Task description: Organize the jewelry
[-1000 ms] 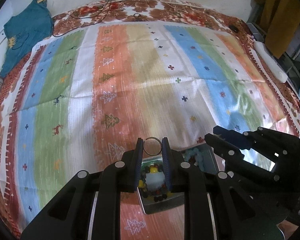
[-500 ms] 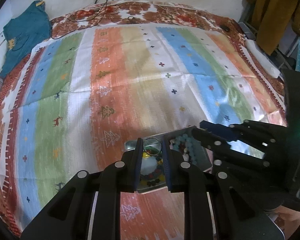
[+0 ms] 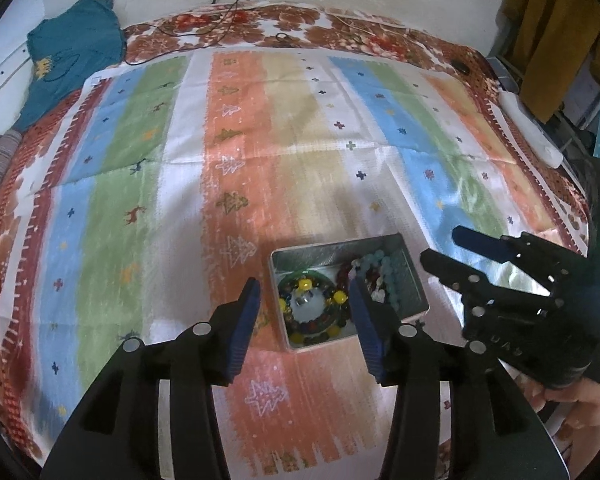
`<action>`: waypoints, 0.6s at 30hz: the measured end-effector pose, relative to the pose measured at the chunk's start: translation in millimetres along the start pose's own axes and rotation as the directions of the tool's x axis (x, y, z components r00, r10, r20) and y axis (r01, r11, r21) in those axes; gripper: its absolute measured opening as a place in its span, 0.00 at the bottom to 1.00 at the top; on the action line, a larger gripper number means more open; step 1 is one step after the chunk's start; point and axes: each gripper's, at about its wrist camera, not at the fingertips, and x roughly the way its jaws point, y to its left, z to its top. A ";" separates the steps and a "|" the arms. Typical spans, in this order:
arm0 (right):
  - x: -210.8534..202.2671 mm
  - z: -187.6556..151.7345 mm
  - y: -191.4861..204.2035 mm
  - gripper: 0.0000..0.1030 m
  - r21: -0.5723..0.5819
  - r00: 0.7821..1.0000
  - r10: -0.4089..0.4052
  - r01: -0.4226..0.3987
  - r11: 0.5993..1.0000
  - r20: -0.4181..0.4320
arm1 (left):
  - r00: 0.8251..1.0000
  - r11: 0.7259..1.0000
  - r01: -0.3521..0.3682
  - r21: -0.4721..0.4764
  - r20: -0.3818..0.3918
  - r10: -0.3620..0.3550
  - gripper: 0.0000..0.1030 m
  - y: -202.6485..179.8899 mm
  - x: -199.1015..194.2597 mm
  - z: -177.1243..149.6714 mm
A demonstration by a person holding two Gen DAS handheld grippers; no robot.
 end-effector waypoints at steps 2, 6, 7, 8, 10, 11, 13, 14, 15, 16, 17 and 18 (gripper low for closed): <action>-5.1 -4.0 1.1 0.49 -0.004 1.000 -0.007 0.007 1.000 0.008 | 1.000 1.000 -0.009 0.007 0.002 0.009 0.49 -1.1 -2.5 -4.9; -15.0 -10.5 1.8 0.56 -0.010 1.000 -0.010 0.010 1.000 0.028 | 1.000 0.999 -0.023 0.027 0.016 0.023 0.56 -5.6 -9.0 -14.6; -17.5 -12.4 2.5 0.57 -0.014 0.999 -0.013 0.014 1.000 0.032 | 0.999 0.999 -0.029 0.033 0.020 0.028 0.59 -6.7 -10.5 -16.6; -19.6 -14.1 3.5 0.60 -0.019 0.999 -0.019 0.020 1.000 0.036 | 0.999 0.999 -0.037 0.040 0.025 0.036 0.64 -8.0 -12.1 -18.5; -26.0 -18.0 6.2 0.61 -0.031 0.998 -0.022 0.023 0.999 0.051 | 0.997 0.995 -0.064 0.070 0.045 0.061 0.67 -12.8 -16.8 -24.2; -28.1 -19.1 6.4 0.63 -0.030 0.998 -0.017 0.019 0.999 0.056 | 0.996 0.994 -0.072 0.082 0.051 0.068 0.69 -14.7 -18.7 -26.8; -32.6 -23.4 7.0 0.67 -0.029 0.998 -0.003 0.005 1.000 0.063 | 0.995 0.992 -0.081 0.095 0.060 0.076 0.73 -18.1 -22.2 -31.9; -34.8 -25.8 7.1 0.67 -0.025 0.998 0.007 -0.005 1.000 0.064 | 0.995 0.992 -0.080 0.098 0.064 0.074 0.75 -19.2 -23.8 -34.5; -36.2 -27.9 6.8 0.67 -0.024 0.998 0.009 -0.008 1.000 0.064 | 0.995 0.992 -0.080 0.100 0.067 0.073 0.76 -20.0 -25.2 -35.9; -37.9 -30.4 7.3 0.67 -0.026 0.998 0.010 -0.008 1.000 0.066 | 0.995 0.992 -0.077 0.100 0.072 0.070 0.78 -20.5 -27.5 -38.6; -40.0 -32.7 7.7 0.68 -0.030 0.998 0.009 -0.007 1.000 0.069 | 0.995 0.992 -0.076 0.099 0.075 0.069 0.79 -20.8 -28.8 -40.4; -41.7 -34.0 8.2 0.69 -0.030 0.997 0.009 -0.007 1.000 0.072 | 0.995 0.992 -0.075 0.096 0.080 0.068 0.80 -20.8 -30.5 -42.4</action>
